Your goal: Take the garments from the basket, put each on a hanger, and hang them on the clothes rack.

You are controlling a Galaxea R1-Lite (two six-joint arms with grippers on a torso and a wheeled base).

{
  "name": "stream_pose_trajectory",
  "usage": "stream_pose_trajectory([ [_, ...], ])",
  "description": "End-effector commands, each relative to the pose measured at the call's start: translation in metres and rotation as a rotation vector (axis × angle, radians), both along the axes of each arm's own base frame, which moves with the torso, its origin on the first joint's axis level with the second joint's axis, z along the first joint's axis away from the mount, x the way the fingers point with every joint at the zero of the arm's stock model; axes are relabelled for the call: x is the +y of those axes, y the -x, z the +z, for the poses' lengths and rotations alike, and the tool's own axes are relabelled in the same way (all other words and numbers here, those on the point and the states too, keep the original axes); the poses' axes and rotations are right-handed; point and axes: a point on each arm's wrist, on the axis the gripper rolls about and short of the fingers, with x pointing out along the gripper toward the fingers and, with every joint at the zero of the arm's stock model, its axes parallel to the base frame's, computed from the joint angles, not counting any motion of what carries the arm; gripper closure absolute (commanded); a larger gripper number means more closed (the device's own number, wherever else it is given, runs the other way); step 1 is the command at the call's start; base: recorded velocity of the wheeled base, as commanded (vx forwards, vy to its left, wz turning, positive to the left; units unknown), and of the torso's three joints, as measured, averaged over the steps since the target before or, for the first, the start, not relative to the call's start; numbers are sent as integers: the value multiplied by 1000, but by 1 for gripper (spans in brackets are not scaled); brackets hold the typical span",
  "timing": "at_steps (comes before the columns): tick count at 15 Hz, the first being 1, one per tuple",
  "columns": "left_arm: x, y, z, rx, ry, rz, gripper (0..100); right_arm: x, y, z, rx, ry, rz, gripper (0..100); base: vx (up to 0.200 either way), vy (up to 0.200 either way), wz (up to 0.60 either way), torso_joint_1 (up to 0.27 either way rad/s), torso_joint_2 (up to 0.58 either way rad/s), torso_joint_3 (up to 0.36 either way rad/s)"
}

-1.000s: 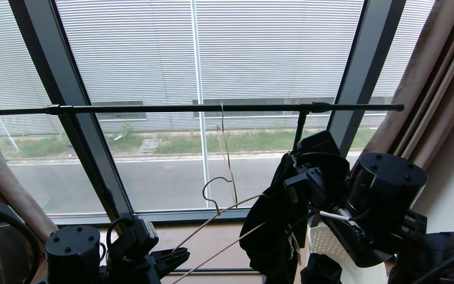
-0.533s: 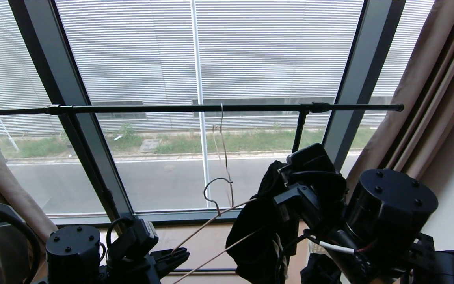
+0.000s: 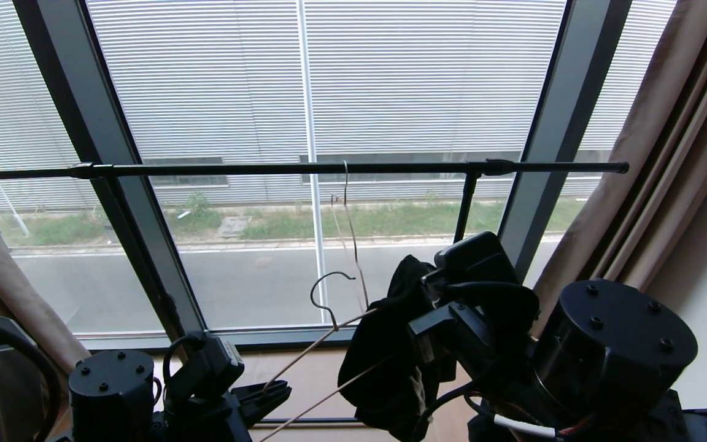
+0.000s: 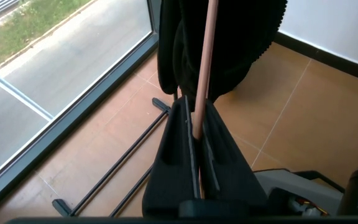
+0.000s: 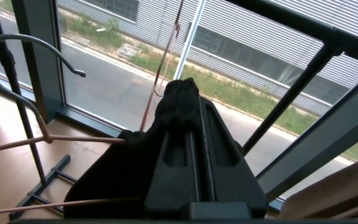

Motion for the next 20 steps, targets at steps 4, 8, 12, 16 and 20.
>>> stream_pose_trajectory([
  [4, 2, 4, 16, -38, 57, 29, 100, 8, 2, -3, 7, -7, 12, 100, 0, 0, 0, 0, 0, 0],
  [8, -2, 6, 17, -33, 63, 88, 100, 21, 3, -7, 24, -45, 17, 100, 0, 0, 0, 0, 0, 0],
  [12, -8, 11, 21, -50, 69, 46, 100, 34, -3, -4, 22, -111, -26, 100, 0, 0, 0, 0, 0, 0],
  [16, -12, 13, 21, -55, 65, 24, 100, 41, -11, 5, 4, -172, -71, 100, 0, 0, 0, 0, 0, 0],
  [20, -14, 15, 21, -54, 64, 11, 100, 42, -22, 17, -19, -239, -125, 100, 0, 0, 0, 0, 0, 0],
])
